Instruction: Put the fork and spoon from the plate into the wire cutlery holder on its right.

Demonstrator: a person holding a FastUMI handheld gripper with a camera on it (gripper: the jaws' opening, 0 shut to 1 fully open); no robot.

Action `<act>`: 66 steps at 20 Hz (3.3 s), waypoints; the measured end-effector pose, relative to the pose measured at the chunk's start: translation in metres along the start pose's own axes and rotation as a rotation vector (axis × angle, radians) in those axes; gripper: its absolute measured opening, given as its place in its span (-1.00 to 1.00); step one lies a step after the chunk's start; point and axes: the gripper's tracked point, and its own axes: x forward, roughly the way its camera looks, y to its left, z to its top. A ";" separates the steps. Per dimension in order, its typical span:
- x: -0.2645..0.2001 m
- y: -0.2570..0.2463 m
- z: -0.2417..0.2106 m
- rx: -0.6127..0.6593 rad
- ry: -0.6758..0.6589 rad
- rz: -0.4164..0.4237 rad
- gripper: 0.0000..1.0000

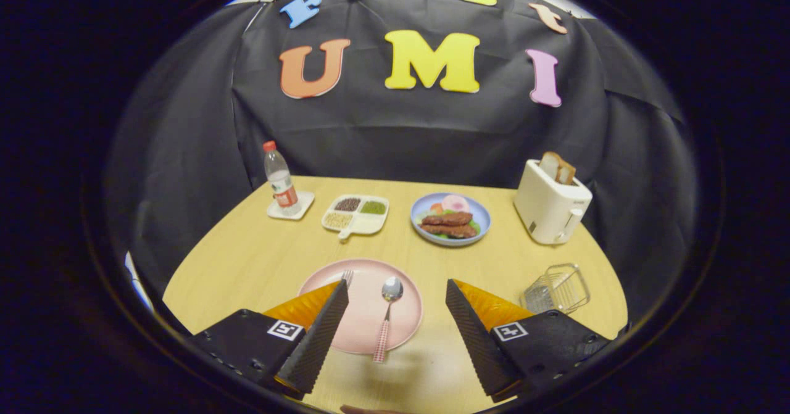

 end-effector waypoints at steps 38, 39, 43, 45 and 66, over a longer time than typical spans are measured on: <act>0.012 -0.037 -0.031 0.058 0.296 0.032 -0.93; 0.006 -0.045 -0.025 0.059 0.285 0.031 -0.92; -0.021 -0.094 -0.006 0.082 0.246 0.010 -0.93; -0.033 -0.120 -0.001 0.098 0.237 -0.007 -0.93; -0.038 -0.273 -0.010 0.263 0.560 -0.137 -0.93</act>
